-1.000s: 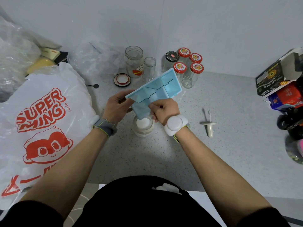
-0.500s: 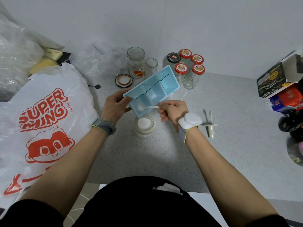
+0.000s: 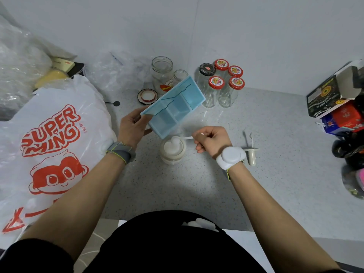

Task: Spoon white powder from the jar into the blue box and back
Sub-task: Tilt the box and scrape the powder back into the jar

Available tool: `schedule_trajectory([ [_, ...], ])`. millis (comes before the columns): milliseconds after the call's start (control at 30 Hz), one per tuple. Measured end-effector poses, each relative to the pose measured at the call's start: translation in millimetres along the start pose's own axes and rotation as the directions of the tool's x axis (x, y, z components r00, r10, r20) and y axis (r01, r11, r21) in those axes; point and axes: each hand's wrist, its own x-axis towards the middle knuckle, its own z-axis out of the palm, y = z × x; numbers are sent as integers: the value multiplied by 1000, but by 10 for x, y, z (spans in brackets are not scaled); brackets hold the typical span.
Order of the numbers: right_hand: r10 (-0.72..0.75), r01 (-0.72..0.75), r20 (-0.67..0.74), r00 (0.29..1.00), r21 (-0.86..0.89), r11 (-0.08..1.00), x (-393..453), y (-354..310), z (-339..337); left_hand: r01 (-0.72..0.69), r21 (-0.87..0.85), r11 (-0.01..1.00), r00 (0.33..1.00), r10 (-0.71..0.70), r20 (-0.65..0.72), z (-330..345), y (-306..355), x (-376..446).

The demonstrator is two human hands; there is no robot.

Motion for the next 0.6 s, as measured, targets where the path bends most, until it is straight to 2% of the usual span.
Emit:
schedule_trajectory([
  [100,-9,9,-9,1000,-46,999,4,82,19,-5,-8,1000,1000,5,3,-3,1,-13],
  [267,-33,33,-37,999,-24,999,-5,46,-8,-5,7,1000,1000,5,13,2,-2,-28],
  [433,-150,155,-94,984,52,987,-2,-123,-14,-12,33,999,999,11,42,31,4,-52],
  [533,-268,259,-83,960,-103,960,37,-223,67,-19,48,999,997,15,77,67,16,-62],
  [600,-425,397,-1,905,-353,847,86,-257,126,-29,52,998,995,23,98,95,44,-63],
])
